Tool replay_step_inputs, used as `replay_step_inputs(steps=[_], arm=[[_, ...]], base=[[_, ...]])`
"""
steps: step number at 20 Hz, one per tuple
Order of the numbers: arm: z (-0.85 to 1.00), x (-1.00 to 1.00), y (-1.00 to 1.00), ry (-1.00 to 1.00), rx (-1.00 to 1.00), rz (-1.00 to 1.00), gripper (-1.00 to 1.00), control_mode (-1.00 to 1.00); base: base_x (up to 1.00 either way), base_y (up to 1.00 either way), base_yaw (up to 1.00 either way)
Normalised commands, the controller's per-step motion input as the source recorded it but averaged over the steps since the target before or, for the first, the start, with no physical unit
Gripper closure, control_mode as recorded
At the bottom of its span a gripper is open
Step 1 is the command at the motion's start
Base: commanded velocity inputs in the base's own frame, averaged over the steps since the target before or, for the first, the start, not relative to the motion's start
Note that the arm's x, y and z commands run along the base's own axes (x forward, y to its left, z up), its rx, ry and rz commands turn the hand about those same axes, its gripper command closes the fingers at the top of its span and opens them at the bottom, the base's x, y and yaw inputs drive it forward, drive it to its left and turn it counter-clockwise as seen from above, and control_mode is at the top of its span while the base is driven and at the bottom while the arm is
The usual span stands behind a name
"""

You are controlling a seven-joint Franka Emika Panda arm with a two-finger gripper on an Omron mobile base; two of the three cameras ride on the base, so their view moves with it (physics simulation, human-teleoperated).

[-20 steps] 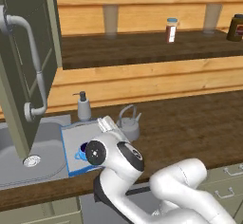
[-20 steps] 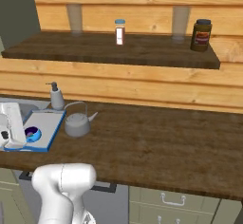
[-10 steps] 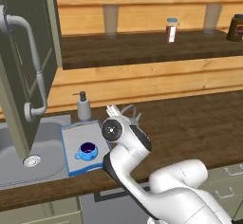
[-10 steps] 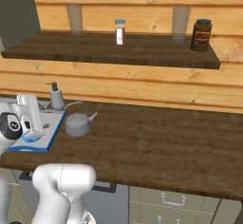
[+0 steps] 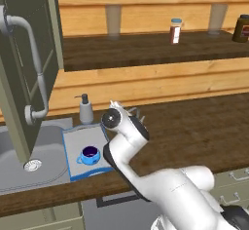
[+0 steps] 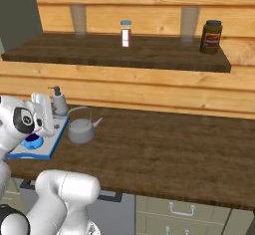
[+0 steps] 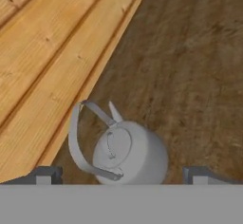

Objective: Pick the kettle from the counter and place it on the tray. Then pick the mug from the cabinet and place it on the tray. Then close the cabinet doors.

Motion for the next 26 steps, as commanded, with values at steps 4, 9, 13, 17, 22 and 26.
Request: replay_step_inputs(steps=[4,9,13,17,22,26], arm=[[-0.01,0.53,0.00,0.11,0.00,-0.01,-1.00,-1.00],[-0.10,0.49,-0.02,0.04,0.00,0.00,-1.00,-1.00],[-0.21,0.41,0.00,0.00,0.00,0.00,-1.00,-1.00],[-0.27,0.40,0.00,0.00,0.00,0.00,-1.00,-1.00],[-0.21,0.34,-0.03,0.00,0.00,0.00,-1.00,-1.00],[-0.21,0.29,-0.01,0.00,0.00,0.00,-1.00,-1.00]], base=[[0.00,0.00,0.00],[0.00,0.00,0.00],[0.00,0.00,0.00],[0.00,0.00,0.00],[0.00,0.00,0.00],[0.00,0.00,0.00]])
